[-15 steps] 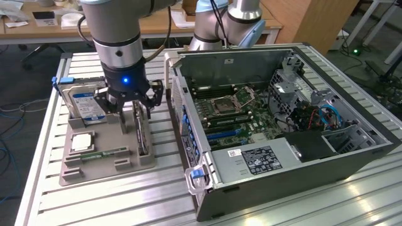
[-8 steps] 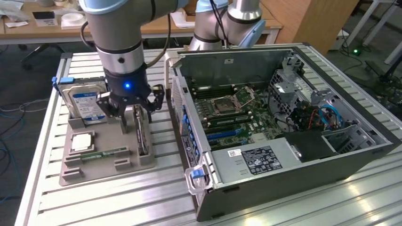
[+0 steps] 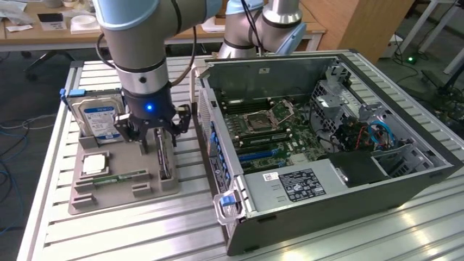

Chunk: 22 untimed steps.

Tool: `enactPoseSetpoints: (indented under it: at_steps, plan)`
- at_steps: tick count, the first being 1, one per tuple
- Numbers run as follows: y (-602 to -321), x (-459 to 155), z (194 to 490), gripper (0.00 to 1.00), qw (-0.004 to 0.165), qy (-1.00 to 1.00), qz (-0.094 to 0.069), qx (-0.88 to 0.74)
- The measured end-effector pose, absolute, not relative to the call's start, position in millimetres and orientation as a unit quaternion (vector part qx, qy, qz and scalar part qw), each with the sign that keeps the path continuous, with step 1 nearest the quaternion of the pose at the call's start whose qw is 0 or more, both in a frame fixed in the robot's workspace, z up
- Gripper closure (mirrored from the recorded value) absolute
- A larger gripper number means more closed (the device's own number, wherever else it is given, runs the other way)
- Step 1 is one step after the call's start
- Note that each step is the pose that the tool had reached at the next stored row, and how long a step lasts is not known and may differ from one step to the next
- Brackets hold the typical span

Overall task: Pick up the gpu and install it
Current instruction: 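Pick up the gpu and move the gpu toward the slot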

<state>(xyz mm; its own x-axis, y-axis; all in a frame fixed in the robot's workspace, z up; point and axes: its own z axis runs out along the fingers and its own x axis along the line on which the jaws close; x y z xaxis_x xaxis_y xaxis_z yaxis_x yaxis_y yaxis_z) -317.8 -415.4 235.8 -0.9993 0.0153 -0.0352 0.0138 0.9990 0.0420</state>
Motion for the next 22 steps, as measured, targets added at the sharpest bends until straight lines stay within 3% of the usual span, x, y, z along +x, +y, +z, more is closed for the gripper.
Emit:
enactPoseSetpoints:
  at_steps: [22]
  plan:
    - [-415.5,-317.4,208.1,0.36,0.018,1.000,0.021,0.008]
